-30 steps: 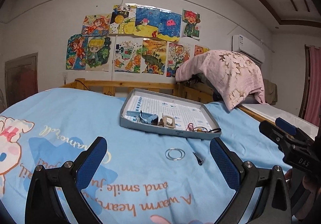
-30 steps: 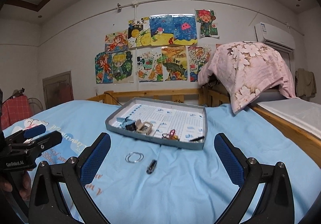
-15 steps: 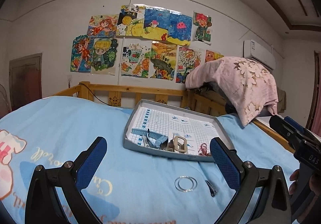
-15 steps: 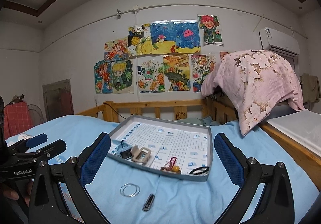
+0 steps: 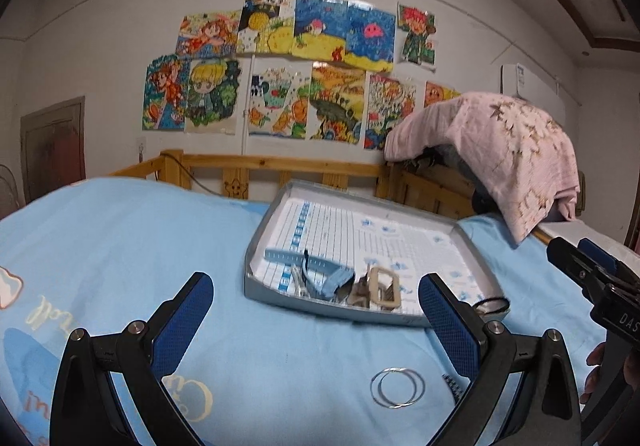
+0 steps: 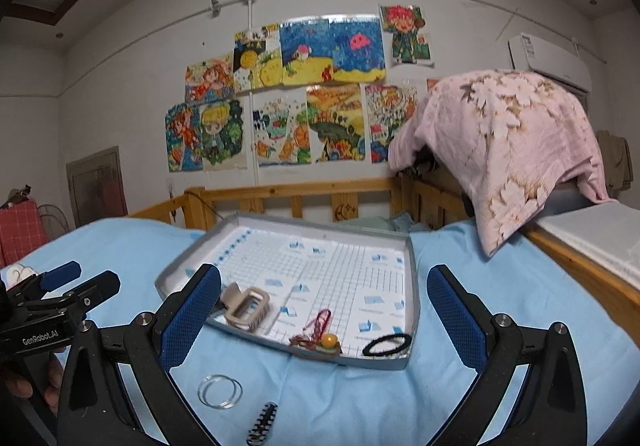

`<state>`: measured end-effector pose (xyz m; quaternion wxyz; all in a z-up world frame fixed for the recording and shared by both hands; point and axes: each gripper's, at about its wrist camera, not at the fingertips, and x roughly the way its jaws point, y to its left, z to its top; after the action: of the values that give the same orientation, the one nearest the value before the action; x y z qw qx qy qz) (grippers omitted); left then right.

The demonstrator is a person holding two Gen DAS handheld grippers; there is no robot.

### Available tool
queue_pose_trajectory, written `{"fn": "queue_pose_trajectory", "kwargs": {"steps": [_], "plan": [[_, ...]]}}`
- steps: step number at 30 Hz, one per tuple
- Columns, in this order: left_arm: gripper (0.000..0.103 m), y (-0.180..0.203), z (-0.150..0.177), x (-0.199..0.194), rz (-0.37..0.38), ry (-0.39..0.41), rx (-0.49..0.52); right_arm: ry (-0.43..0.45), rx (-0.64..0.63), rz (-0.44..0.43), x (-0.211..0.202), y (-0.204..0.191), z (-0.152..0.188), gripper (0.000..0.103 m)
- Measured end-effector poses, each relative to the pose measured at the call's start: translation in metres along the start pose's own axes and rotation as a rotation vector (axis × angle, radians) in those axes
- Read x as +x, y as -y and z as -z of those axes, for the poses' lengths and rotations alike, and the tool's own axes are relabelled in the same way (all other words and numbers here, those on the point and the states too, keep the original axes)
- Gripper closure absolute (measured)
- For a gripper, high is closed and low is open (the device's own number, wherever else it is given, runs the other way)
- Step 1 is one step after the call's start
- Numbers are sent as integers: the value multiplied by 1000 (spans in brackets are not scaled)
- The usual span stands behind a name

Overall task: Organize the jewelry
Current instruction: 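Move the left tool to the silver hoop earrings while the right tool approaches the patterned hair clip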

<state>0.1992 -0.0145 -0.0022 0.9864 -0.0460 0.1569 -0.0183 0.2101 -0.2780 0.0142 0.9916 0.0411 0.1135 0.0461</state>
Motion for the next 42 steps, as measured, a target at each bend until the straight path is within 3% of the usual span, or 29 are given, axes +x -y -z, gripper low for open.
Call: {"fn": "queue_pose_trajectory", "kwargs": {"steps": [15, 25, 27, 32, 37, 39, 42], "plan": [[0, 2, 46, 32, 18, -156, 42, -151, 2, -7, 19, 14, 45, 2], [0, -4, 55, 46, 110, -263, 7, -253, -81, -69, 21, 5, 56, 4], [0, -7, 57, 49, 131, -285, -9, -274, -104, -89, 21, 1, 59, 21], [12, -10, 62, 55, 197, -325, -32, -332, -145, -150, 23, -7, 68, 37], [34, -3, 67, 59, 269, -367, -10, -391, -195, -240, 28, -20, 80, 49], [42, 1, 69, 63, 298, -395, -3, -415, -224, -264, 30, -27, 85, 60], [47, 6, 72, 69, 322, -435, 10, -453, -255, -282, 33, -34, 92, 66]]}}
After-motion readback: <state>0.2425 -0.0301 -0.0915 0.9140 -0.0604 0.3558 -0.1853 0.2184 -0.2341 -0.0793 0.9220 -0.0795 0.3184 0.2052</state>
